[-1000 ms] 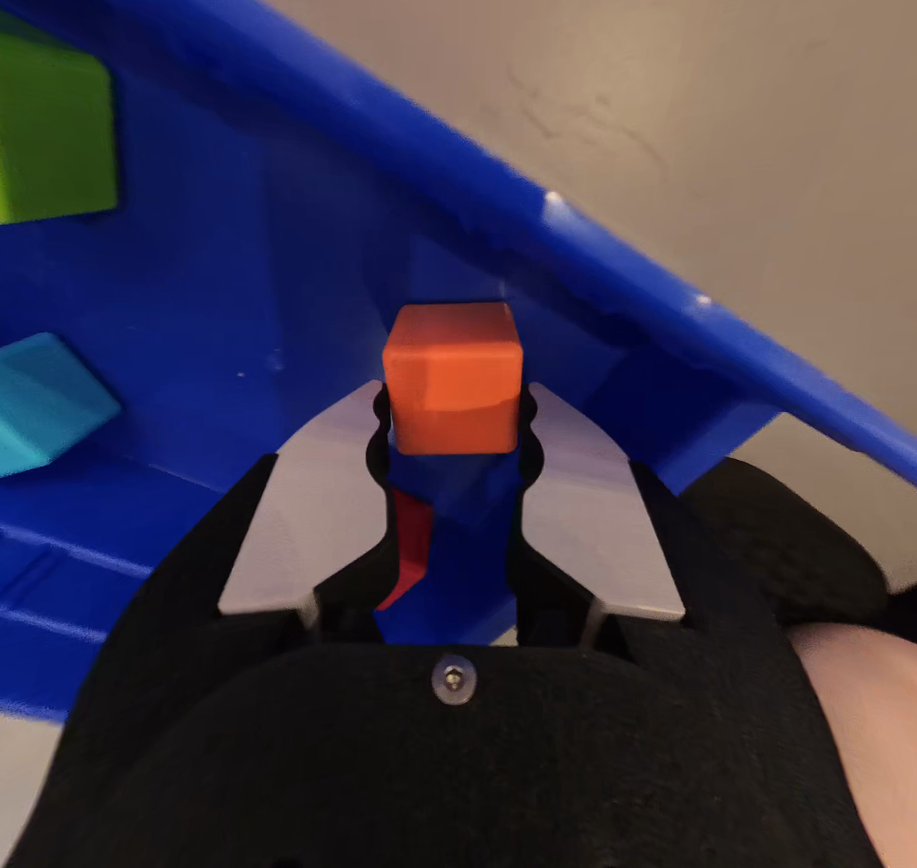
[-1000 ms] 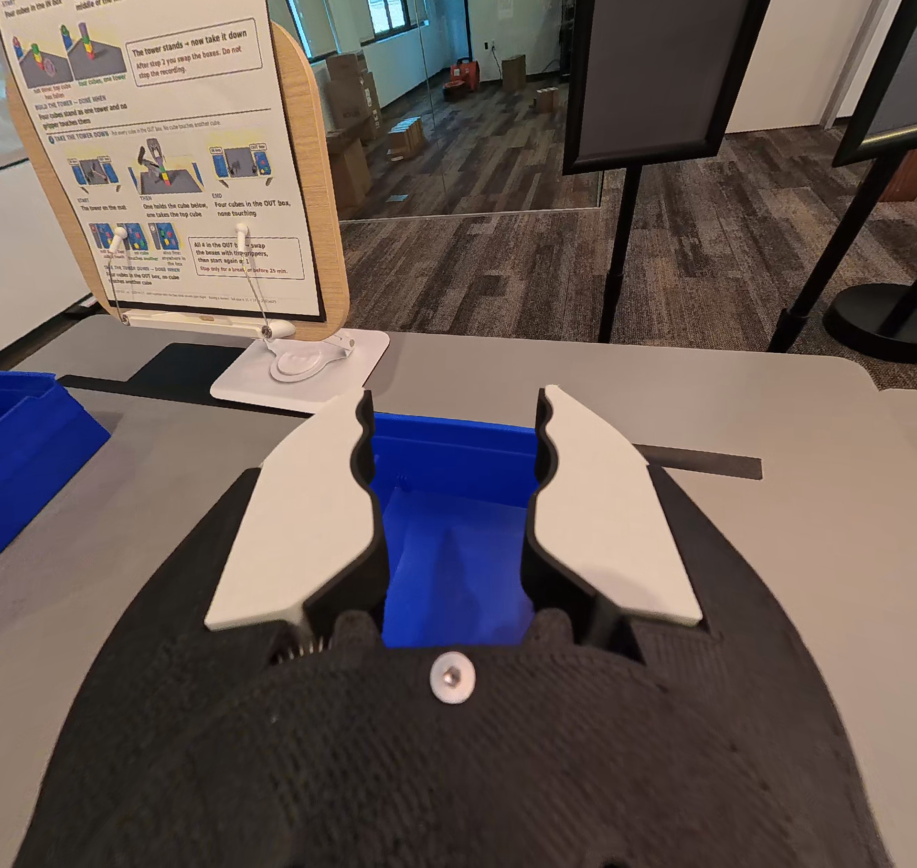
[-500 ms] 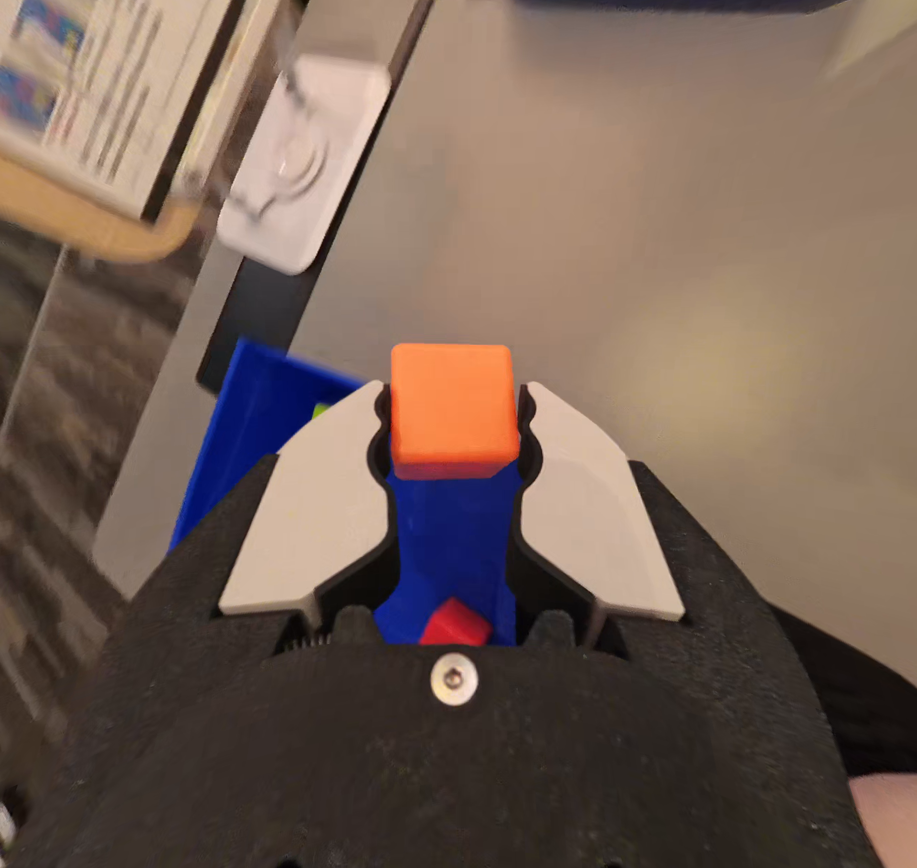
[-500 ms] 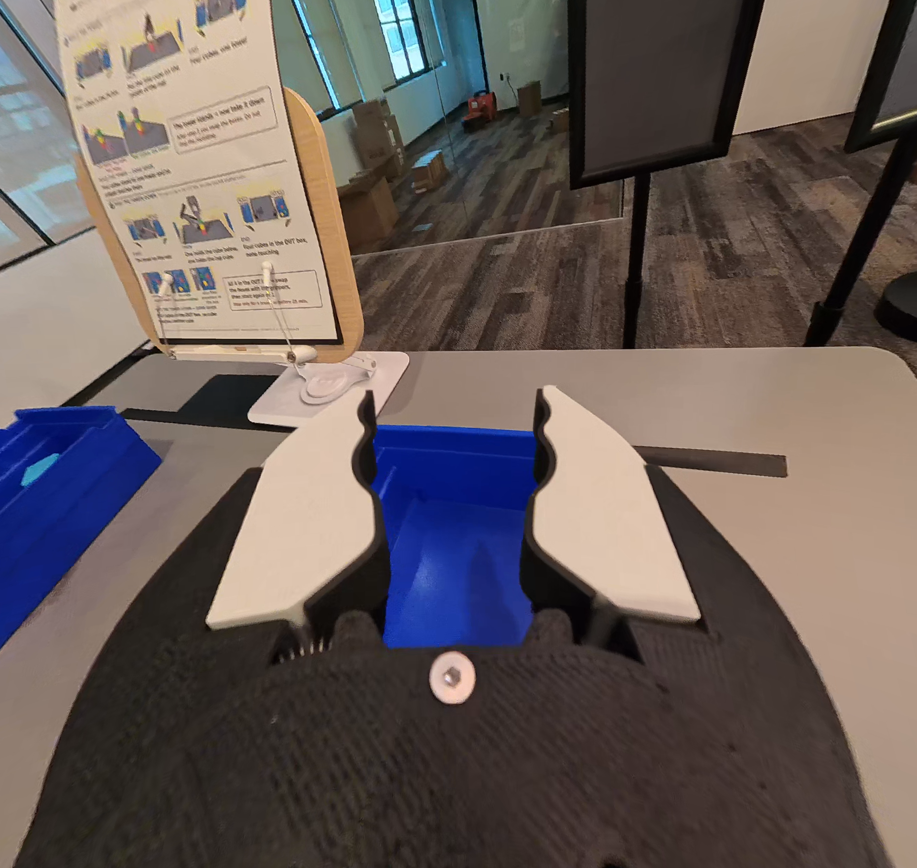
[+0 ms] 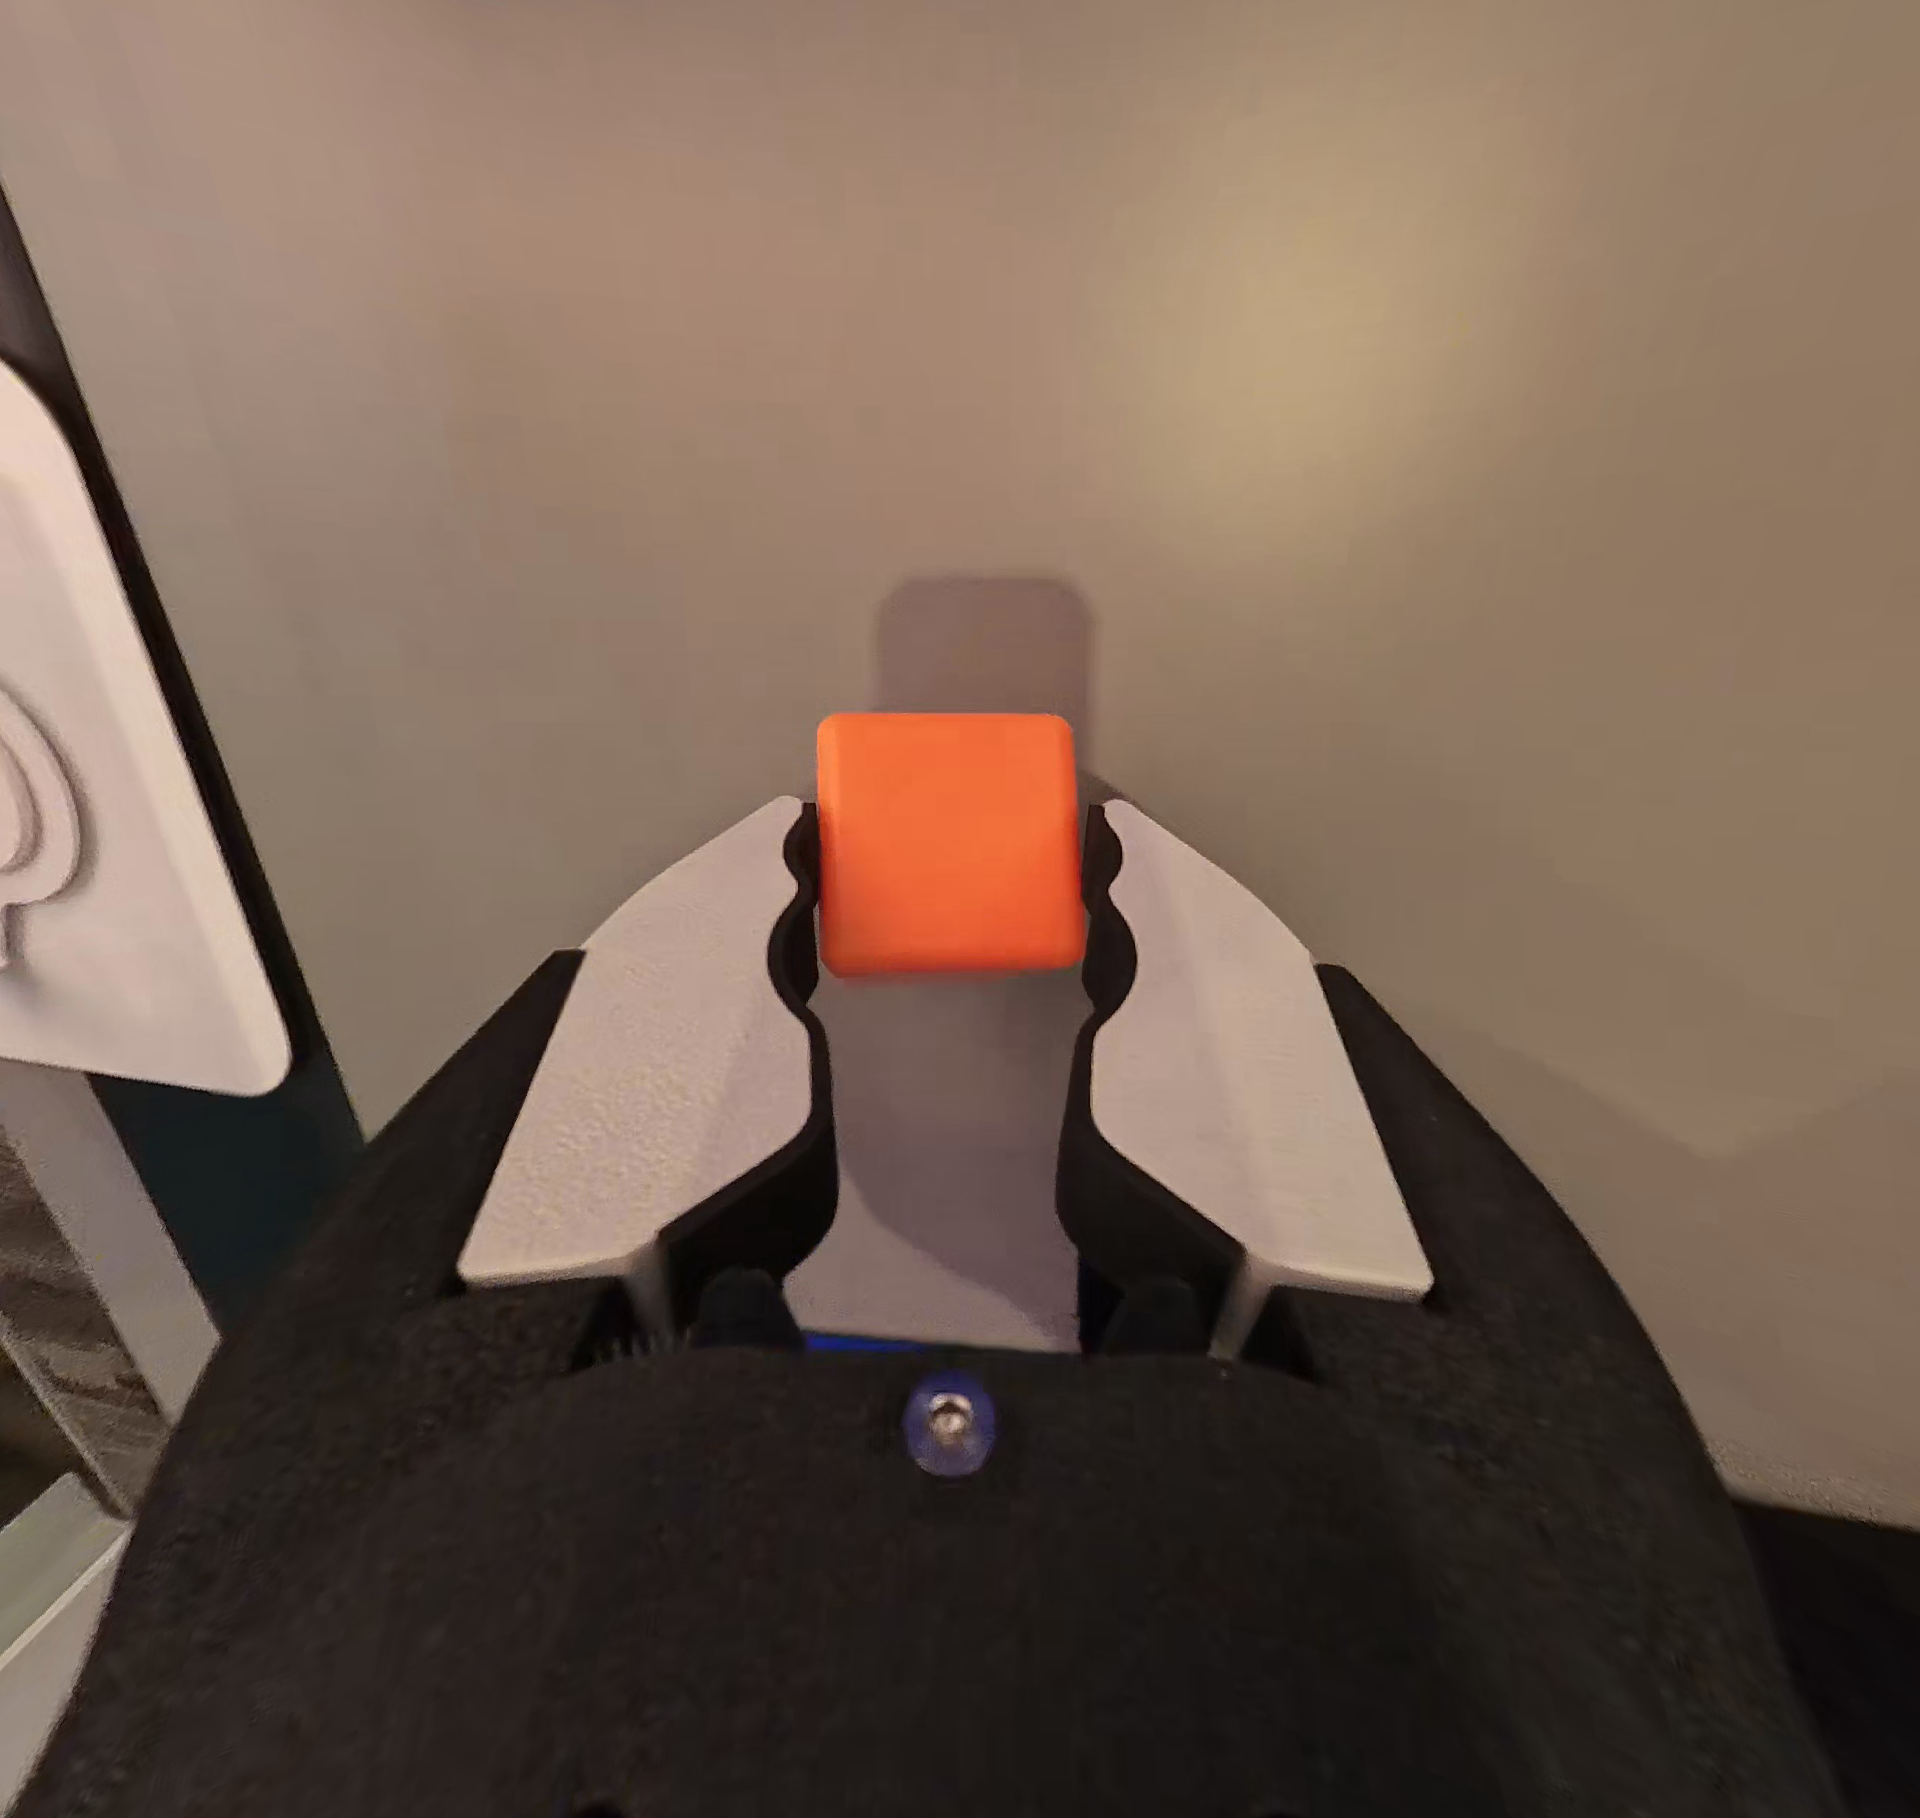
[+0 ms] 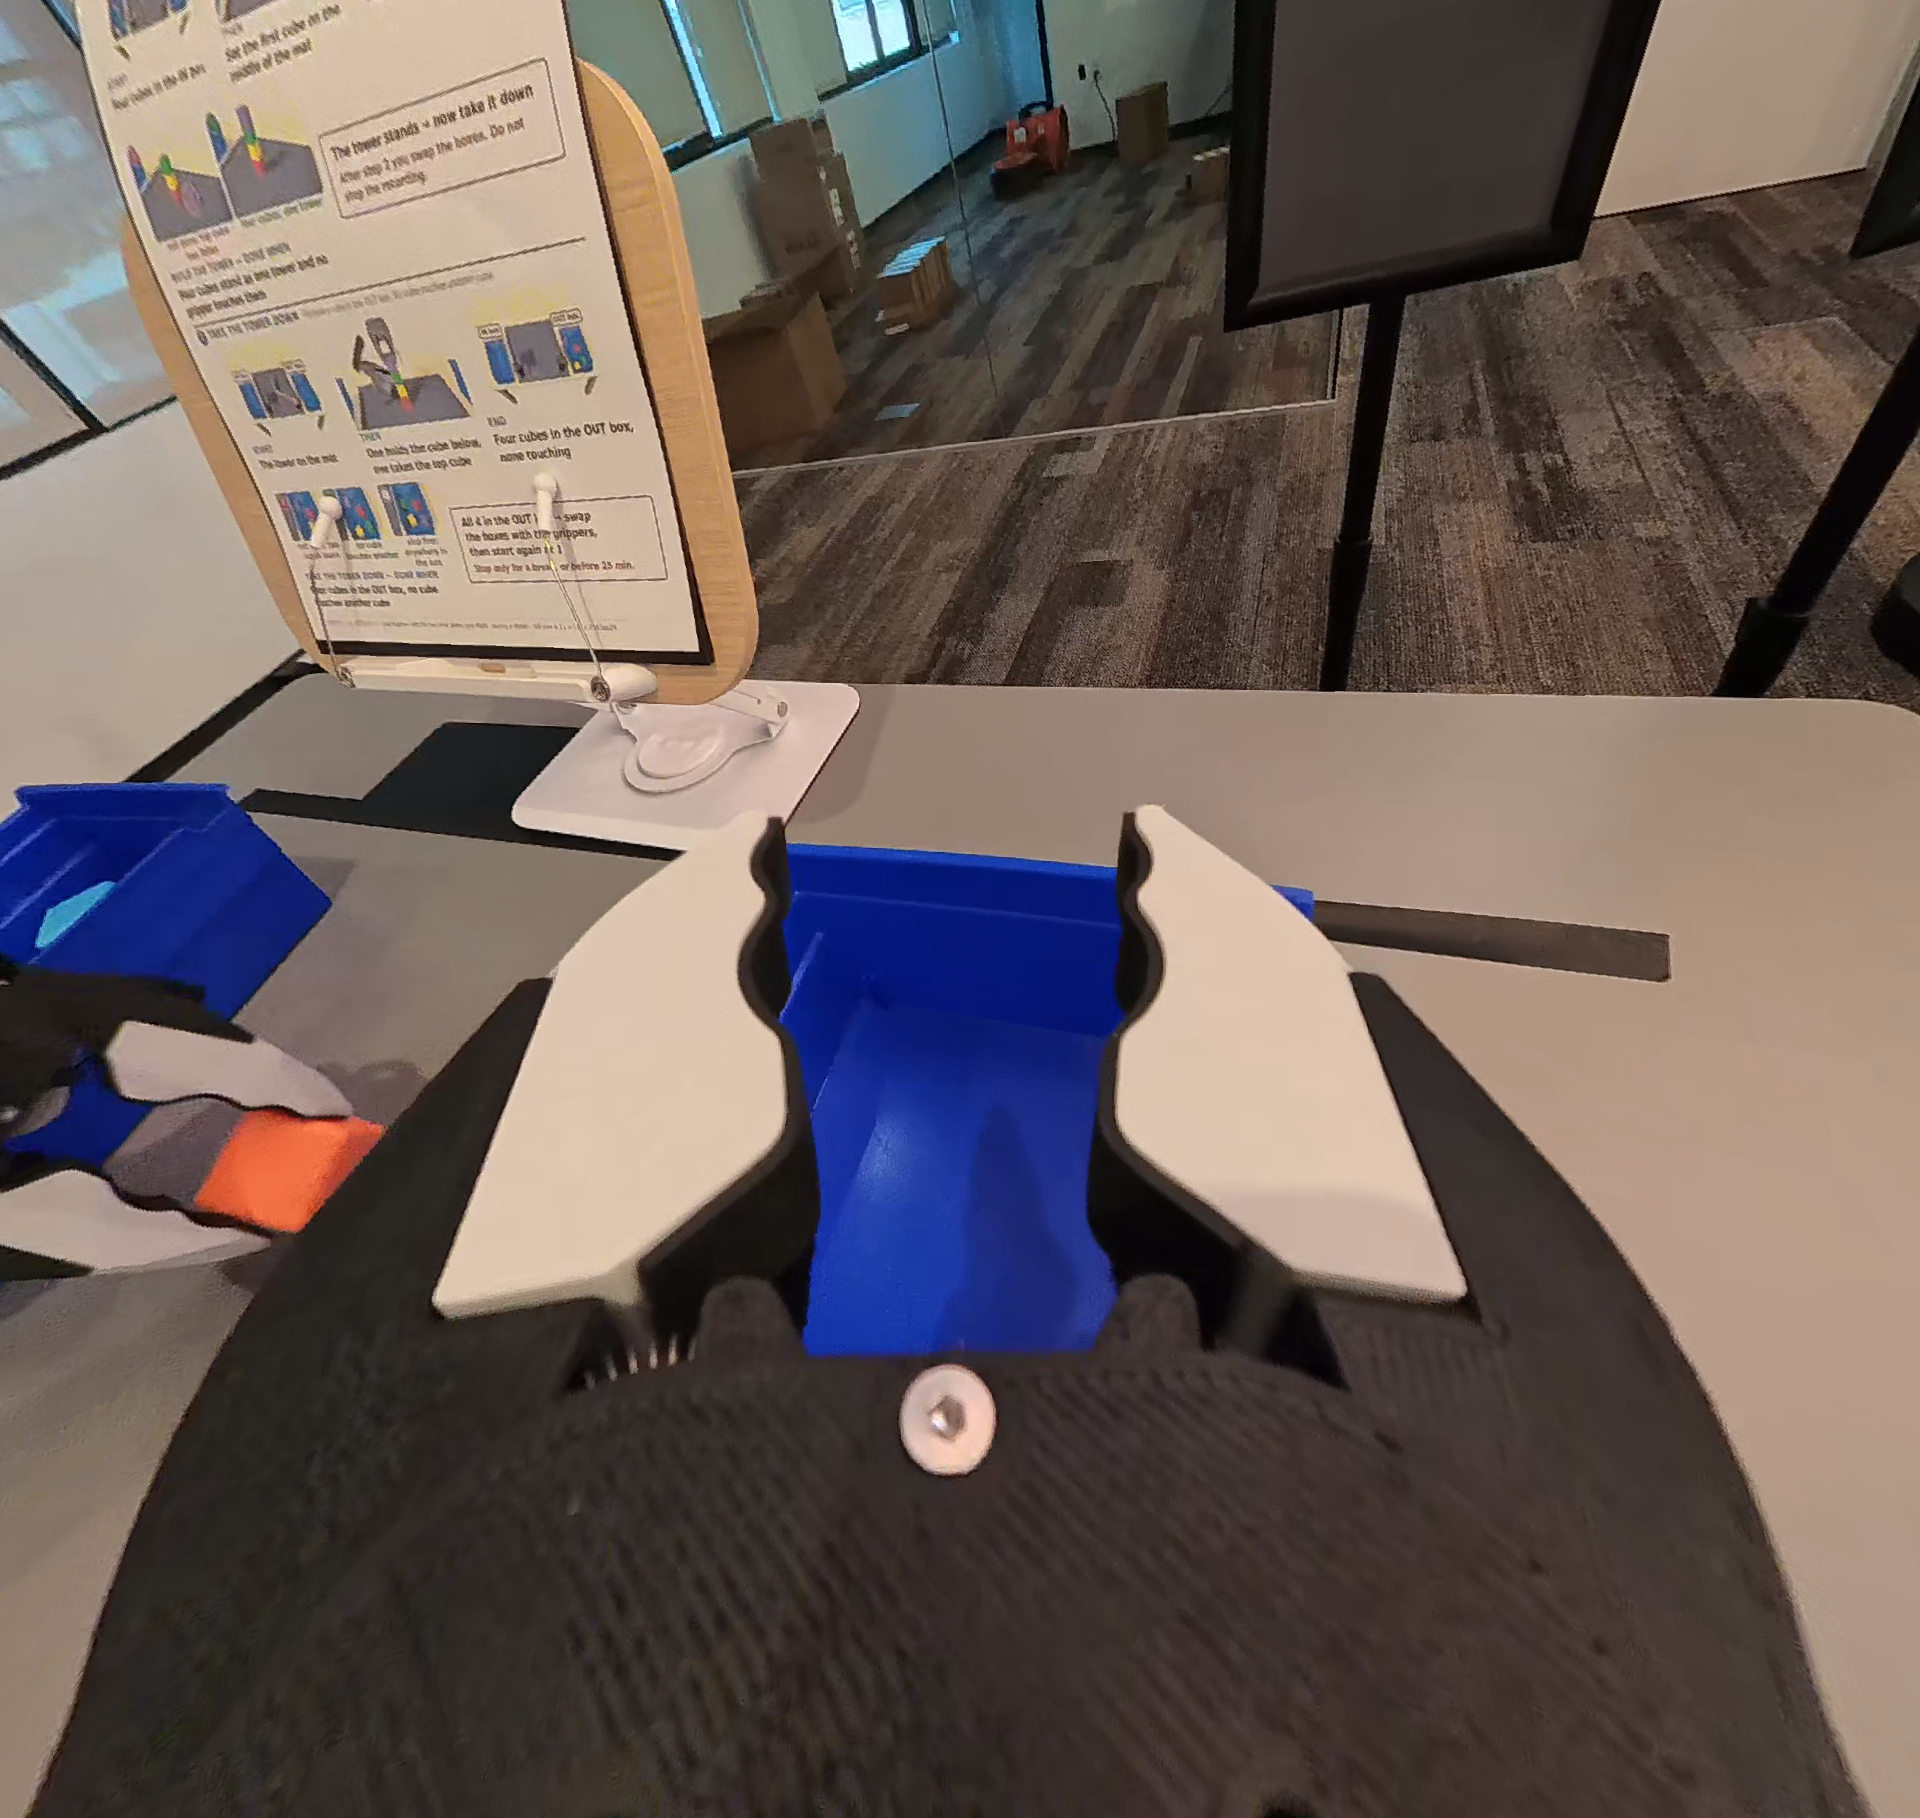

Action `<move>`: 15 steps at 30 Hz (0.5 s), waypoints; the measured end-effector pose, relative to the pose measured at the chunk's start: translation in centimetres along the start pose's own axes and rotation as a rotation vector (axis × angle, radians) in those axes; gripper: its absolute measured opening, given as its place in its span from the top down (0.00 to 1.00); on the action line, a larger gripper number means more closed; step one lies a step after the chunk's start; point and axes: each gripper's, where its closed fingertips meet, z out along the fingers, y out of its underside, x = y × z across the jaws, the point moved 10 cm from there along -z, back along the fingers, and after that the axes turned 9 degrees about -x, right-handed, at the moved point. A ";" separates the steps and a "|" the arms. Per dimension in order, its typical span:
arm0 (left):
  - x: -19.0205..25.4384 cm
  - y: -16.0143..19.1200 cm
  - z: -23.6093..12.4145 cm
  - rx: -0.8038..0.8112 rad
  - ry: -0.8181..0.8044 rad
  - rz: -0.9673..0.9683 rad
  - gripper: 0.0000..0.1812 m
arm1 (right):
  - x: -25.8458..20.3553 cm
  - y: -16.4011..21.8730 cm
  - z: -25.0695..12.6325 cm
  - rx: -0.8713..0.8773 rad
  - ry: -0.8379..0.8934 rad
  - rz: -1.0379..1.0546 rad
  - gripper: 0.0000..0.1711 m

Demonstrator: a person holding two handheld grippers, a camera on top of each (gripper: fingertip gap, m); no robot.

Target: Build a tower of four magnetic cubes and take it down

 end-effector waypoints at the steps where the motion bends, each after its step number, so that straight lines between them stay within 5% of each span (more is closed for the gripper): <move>1: -0.2 -0.3 0.4 0.004 0.009 -0.007 0.73 | 0.1 0.0 0.0 0.001 -0.007 0.005 0.64; 15: -0.1 -0.5 2.8 0.079 0.128 0.016 0.73 | 0.4 -0.2 0.0 0.013 -0.057 0.025 0.64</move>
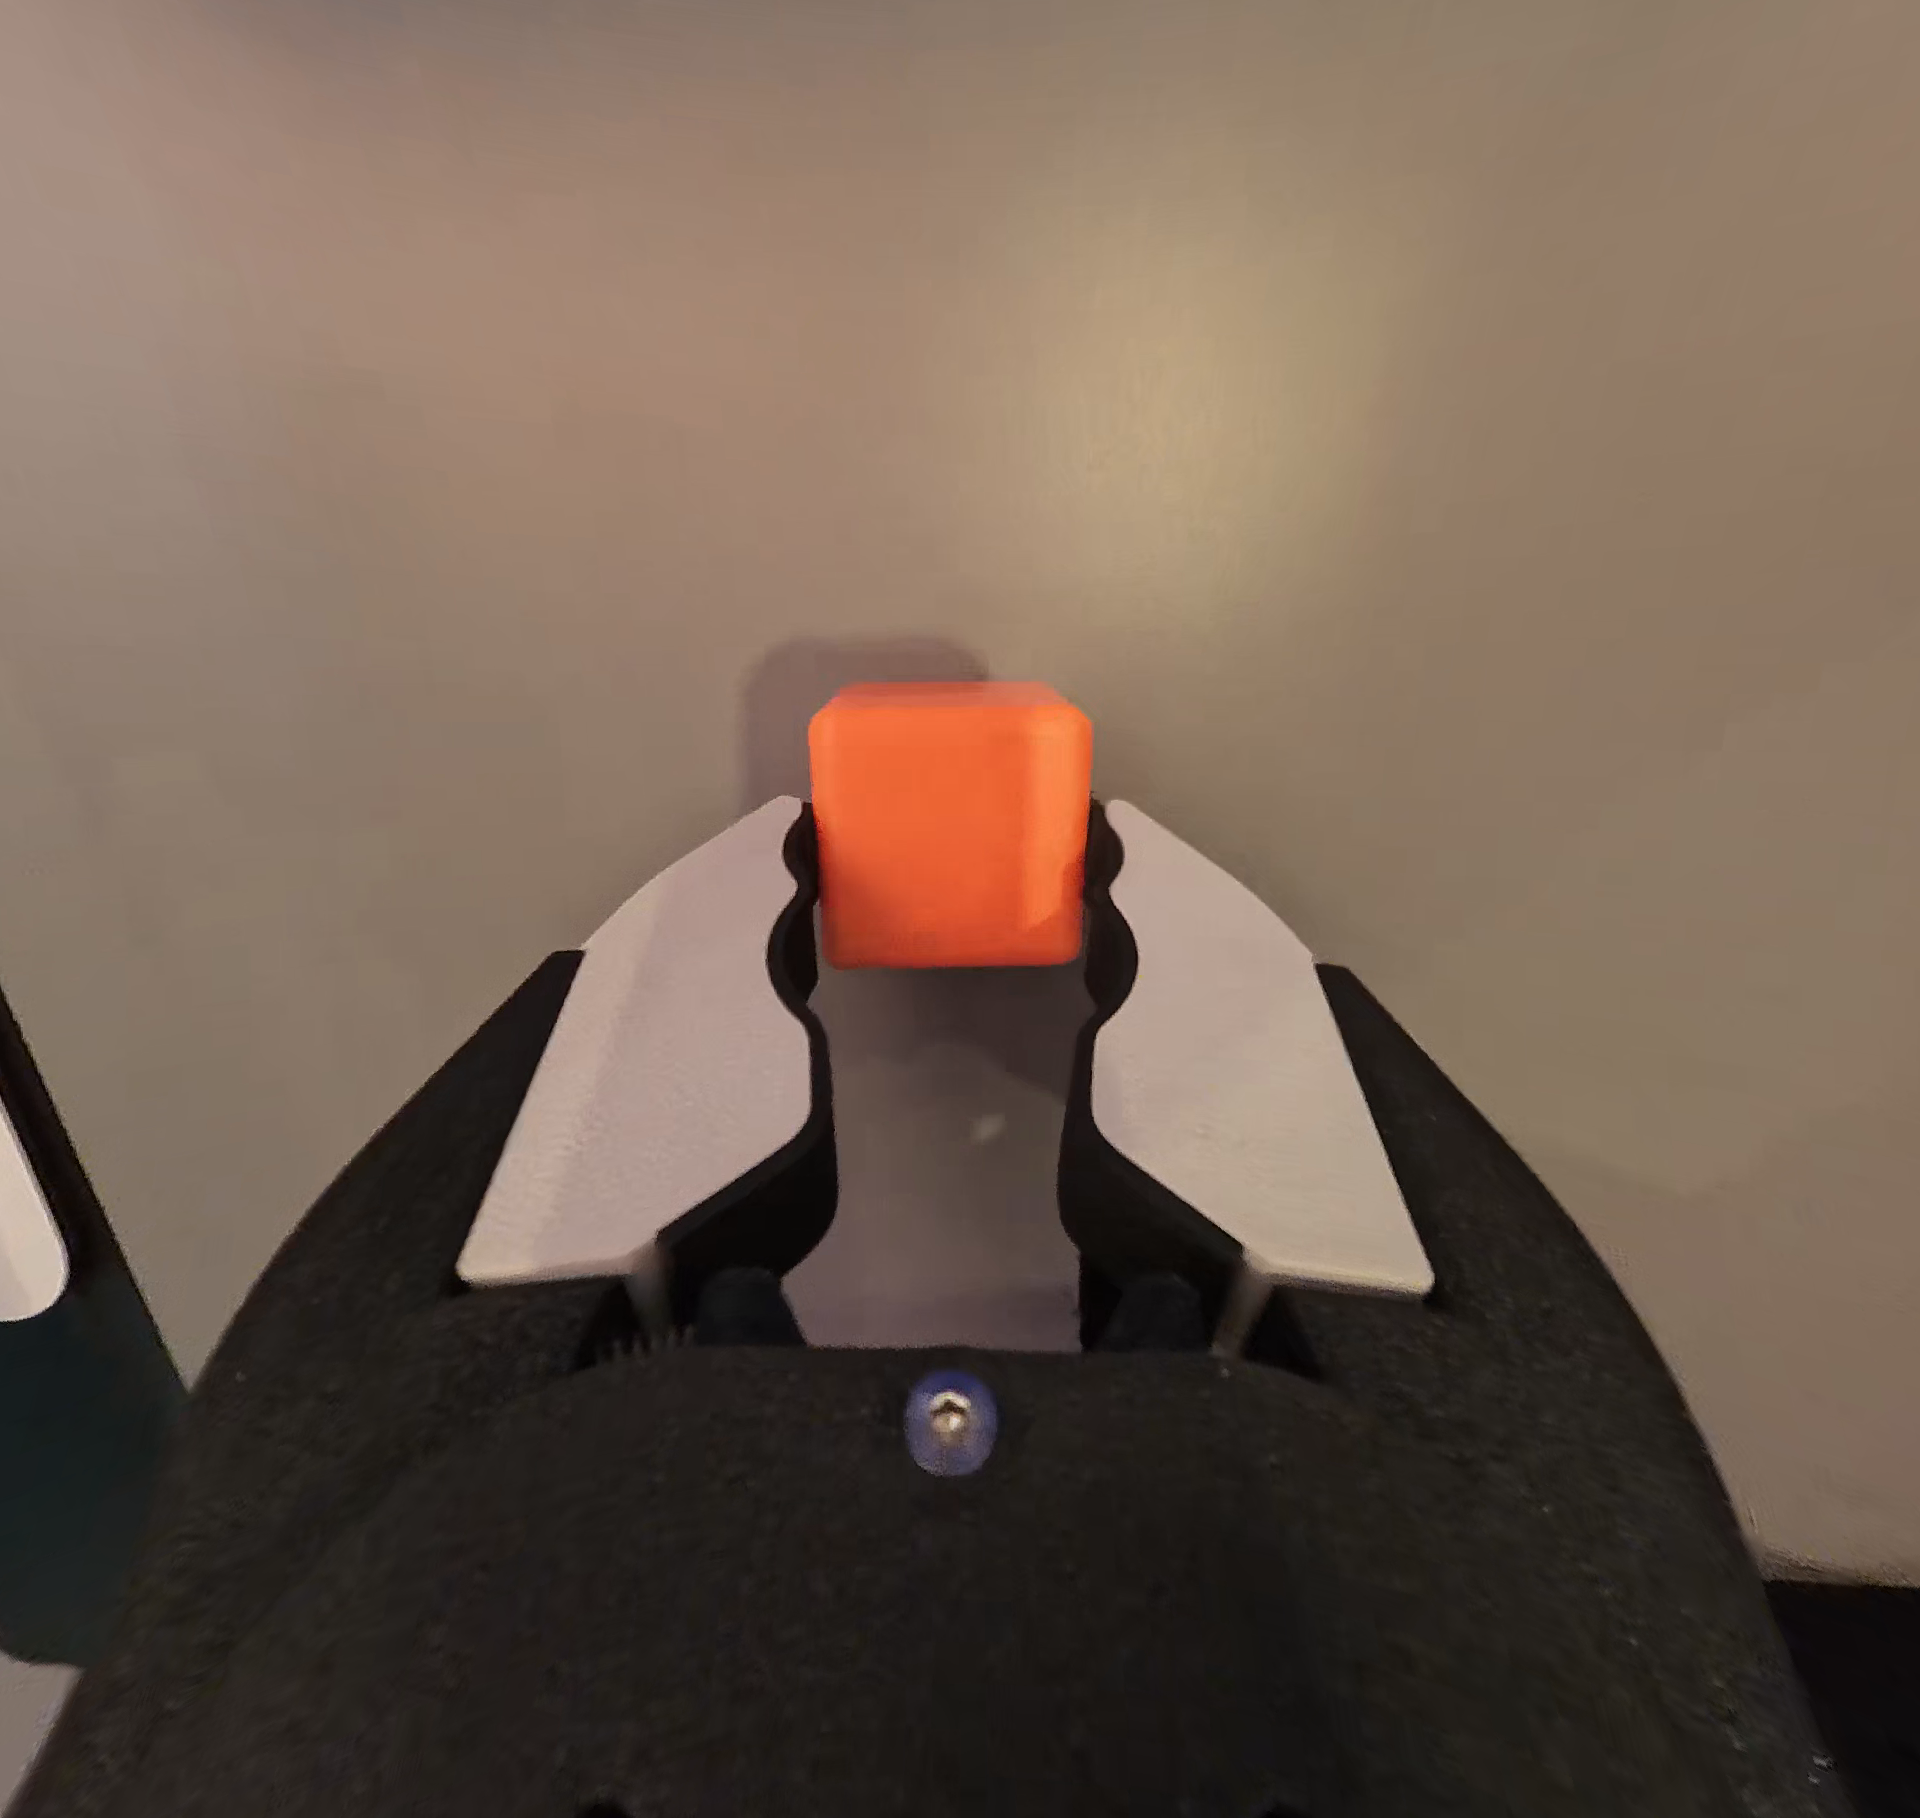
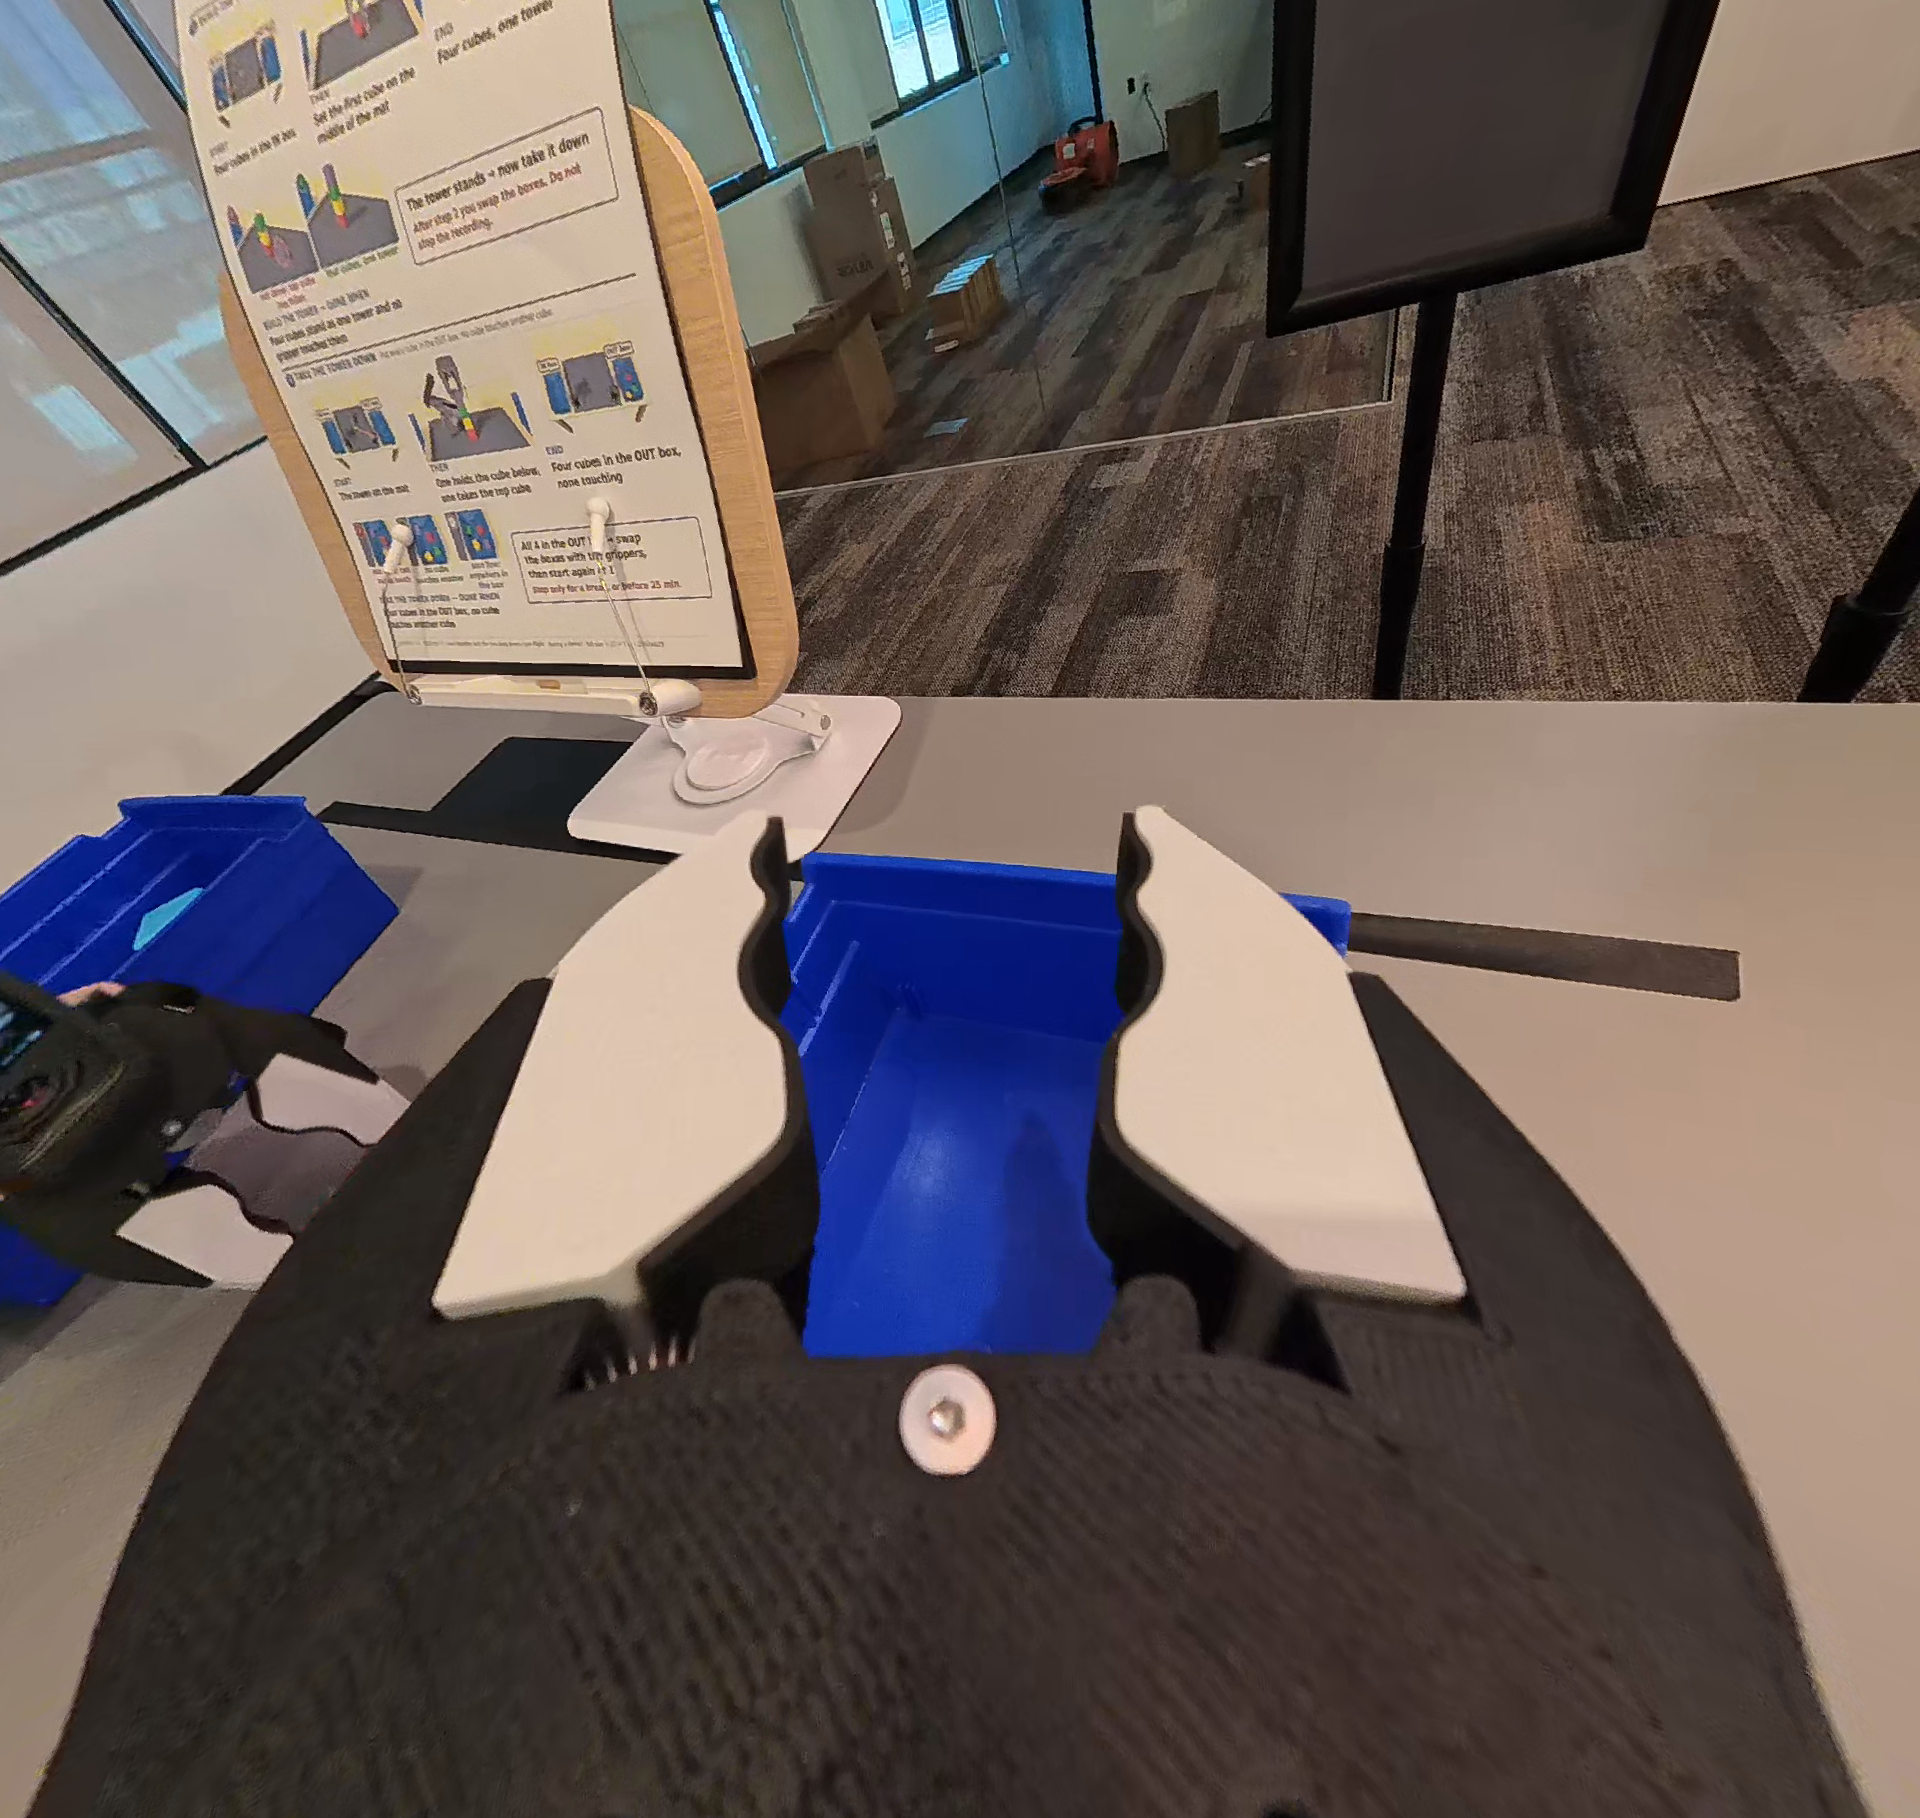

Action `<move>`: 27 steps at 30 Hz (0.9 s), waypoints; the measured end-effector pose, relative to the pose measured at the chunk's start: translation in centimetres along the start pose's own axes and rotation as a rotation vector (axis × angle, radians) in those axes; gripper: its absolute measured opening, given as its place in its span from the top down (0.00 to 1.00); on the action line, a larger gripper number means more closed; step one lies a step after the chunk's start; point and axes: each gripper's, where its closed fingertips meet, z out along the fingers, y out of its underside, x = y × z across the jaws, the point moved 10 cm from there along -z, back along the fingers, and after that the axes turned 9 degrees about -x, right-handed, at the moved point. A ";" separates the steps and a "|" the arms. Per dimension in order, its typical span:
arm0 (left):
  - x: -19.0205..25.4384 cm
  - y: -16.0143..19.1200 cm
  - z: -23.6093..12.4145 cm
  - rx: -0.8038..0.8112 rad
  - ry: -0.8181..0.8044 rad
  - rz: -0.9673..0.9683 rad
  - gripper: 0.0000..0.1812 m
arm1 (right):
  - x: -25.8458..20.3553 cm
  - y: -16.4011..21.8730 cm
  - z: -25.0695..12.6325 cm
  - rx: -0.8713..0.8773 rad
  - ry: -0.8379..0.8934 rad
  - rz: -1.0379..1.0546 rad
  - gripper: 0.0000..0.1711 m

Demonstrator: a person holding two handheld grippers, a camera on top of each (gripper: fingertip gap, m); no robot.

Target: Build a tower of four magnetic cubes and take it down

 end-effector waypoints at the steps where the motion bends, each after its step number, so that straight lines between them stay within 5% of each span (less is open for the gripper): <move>1: 0.0 0.1 0.1 -0.008 0.000 0.010 0.73 | 0.0 0.0 0.0 0.000 -0.004 -0.001 0.64; 7: -0.1 0.3 -0.1 0.054 0.043 0.002 0.66 | 0.0 0.0 0.4 -0.012 -0.003 -0.016 0.66; 12: 0.9 1.5 -4.4 0.300 0.048 -0.032 0.69 | -1.3 -0.7 -0.1 0.092 -0.006 -0.128 0.68; 16: 3.6 5.6 -11.3 0.652 -0.113 -0.069 0.72 | -4.3 -1.2 -0.1 0.137 -0.125 -0.299 0.67; 19: 5.9 10.7 -15.1 0.766 -0.354 -0.159 0.70 | -7.5 -1.2 0.9 0.094 -0.300 -0.380 0.67; 23: 7.2 17.3 -17.6 0.531 -0.728 -0.348 0.71 | -13.0 -1.0 2.6 0.065 -0.470 -0.454 0.68; 27: 8.6 23.1 -17.1 0.175 -0.725 -0.596 0.68 | -19.0 0.3 3.7 0.058 -0.639 -0.531 0.70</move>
